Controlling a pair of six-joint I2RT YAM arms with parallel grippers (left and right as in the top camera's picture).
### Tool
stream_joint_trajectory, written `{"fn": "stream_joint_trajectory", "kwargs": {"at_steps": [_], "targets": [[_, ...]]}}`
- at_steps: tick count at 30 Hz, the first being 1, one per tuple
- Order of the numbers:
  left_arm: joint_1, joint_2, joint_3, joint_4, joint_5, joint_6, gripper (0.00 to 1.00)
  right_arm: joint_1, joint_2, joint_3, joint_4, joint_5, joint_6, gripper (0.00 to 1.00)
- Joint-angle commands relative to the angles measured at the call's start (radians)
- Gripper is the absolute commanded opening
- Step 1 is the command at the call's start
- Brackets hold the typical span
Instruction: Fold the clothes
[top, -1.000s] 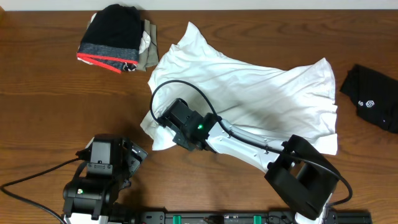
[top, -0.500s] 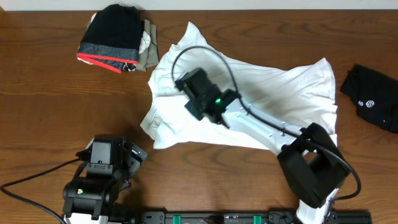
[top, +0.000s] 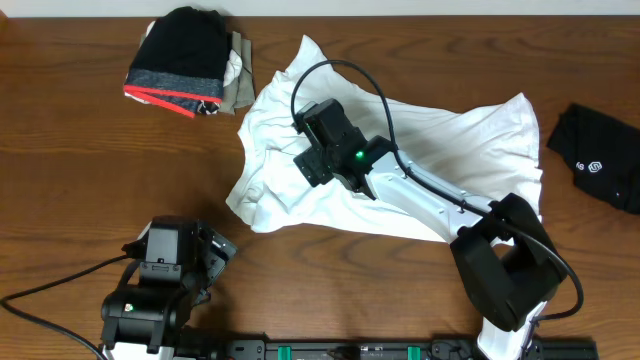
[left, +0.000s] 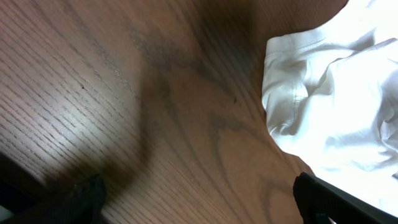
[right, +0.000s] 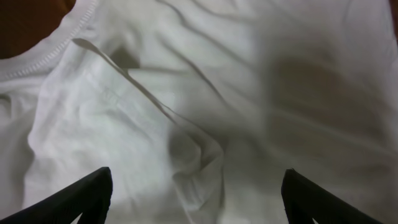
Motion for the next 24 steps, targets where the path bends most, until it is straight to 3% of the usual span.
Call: {"fn": "stream_joint_trajectory", "kwargs": {"at_steps": [1, 4, 5, 9, 13, 21, 24], "targets": [[0.005, 0.000, 0.011, 0.001, 0.015, 0.036, 0.98, 0.001, 0.003, 0.051, -0.029, -0.080, 0.048, 0.78], [0.005, 0.000, 0.011, 0.035, 0.103, 0.155, 0.98, 0.001, -0.002, 0.090, -0.069, -0.216, 0.066, 0.50], [0.005, 0.000, 0.011, 0.038, 0.110, 0.165, 0.98, 0.001, -0.002, 0.100, -0.076, -0.270, 0.082, 0.44], [0.005, 0.000, 0.011, 0.034, 0.061, 0.164, 0.98, 0.016, -0.002, 0.106, -0.111, -0.466, 0.027, 0.47], [0.005, 0.000, 0.011, 0.034, 0.043, 0.156, 0.98, 0.065, -0.002, 0.105, -0.215, -0.478, -0.093, 0.48], [0.006, -0.001, 0.011, 0.034, -0.022, 0.118, 0.98, 0.172, -0.002, 0.087, -0.281, -0.413, -0.005, 0.27], [0.006, -0.001, 0.011, 0.034, -0.029, 0.118, 0.98, 0.195, -0.002, 0.087, -0.302, -0.459, 0.041, 0.26]]}}
